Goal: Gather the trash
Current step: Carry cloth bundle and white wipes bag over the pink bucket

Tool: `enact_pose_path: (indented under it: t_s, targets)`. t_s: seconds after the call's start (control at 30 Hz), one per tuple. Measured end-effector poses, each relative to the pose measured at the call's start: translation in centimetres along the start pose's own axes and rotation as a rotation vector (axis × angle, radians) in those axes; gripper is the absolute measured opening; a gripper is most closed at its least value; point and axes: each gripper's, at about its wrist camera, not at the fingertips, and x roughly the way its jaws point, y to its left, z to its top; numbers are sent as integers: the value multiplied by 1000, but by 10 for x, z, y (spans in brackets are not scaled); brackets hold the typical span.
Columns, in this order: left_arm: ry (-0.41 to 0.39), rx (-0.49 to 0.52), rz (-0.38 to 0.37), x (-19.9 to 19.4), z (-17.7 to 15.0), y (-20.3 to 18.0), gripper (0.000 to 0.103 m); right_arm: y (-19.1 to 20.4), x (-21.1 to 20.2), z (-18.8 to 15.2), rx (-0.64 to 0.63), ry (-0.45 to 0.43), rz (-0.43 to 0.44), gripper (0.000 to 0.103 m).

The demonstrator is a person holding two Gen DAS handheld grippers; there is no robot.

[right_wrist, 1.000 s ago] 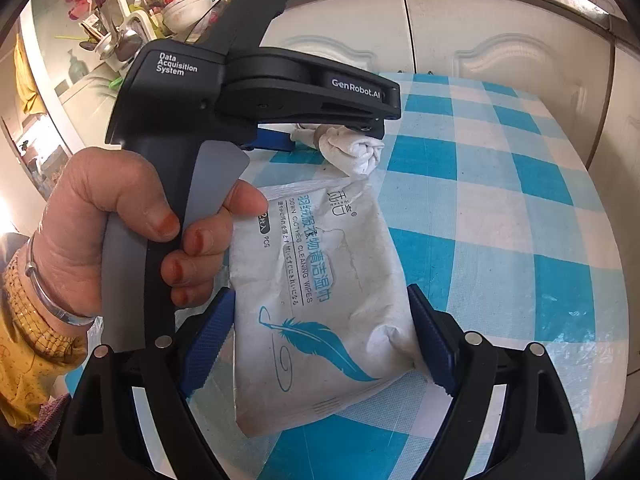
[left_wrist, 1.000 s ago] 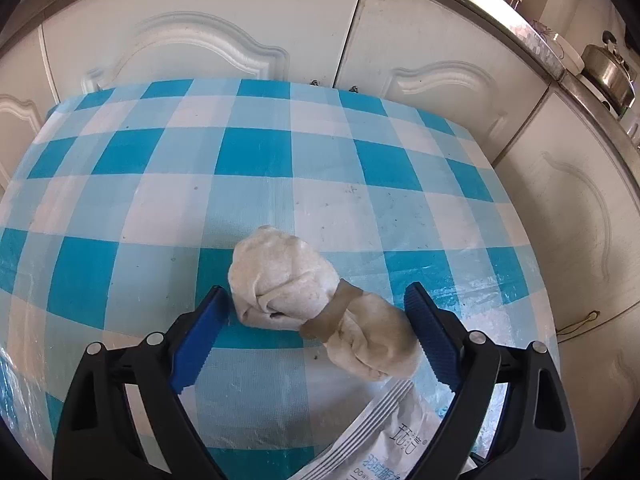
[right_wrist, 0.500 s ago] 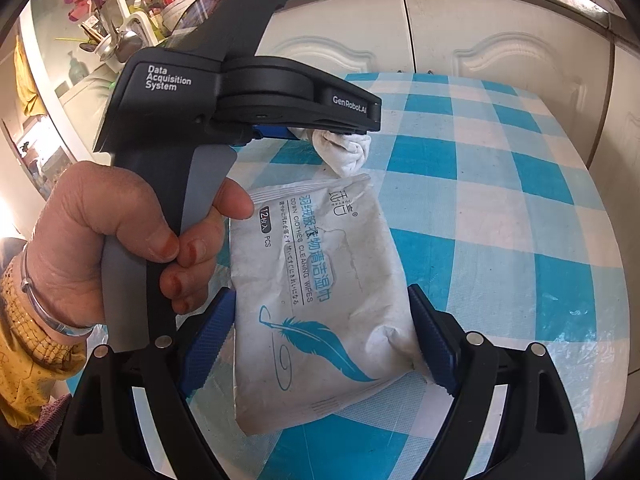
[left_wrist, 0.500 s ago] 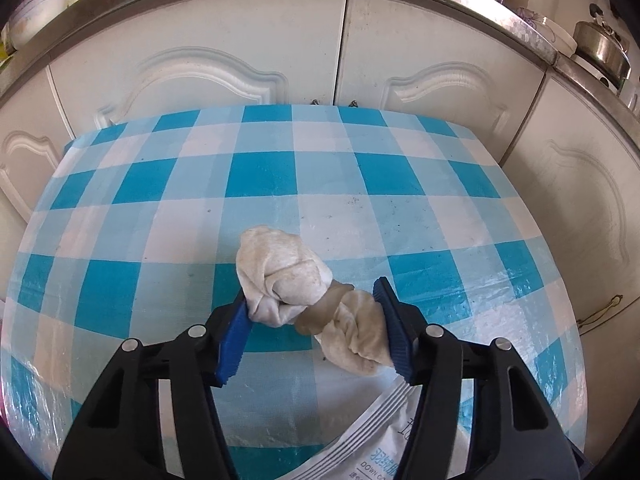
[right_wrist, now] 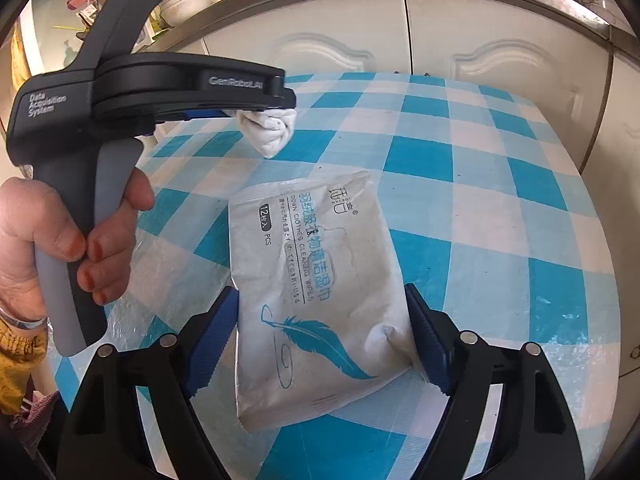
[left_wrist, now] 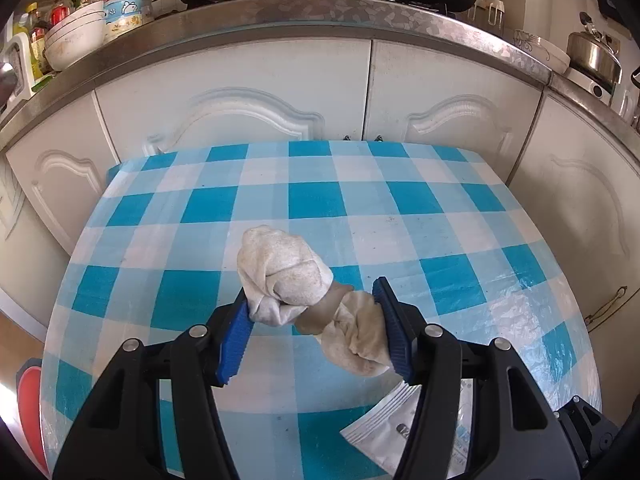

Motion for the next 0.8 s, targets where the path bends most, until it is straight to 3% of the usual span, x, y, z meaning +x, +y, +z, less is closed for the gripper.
enact_pose_path:
  t_s: [0.37,0.8]
  targets:
    - [-43,-7,68,-29,-22,39,59,0,-2,1,14,-13,-16,76]
    - [-53,-60,102,-50,-45,85,60,2,-6,9,83,-52,67,74]
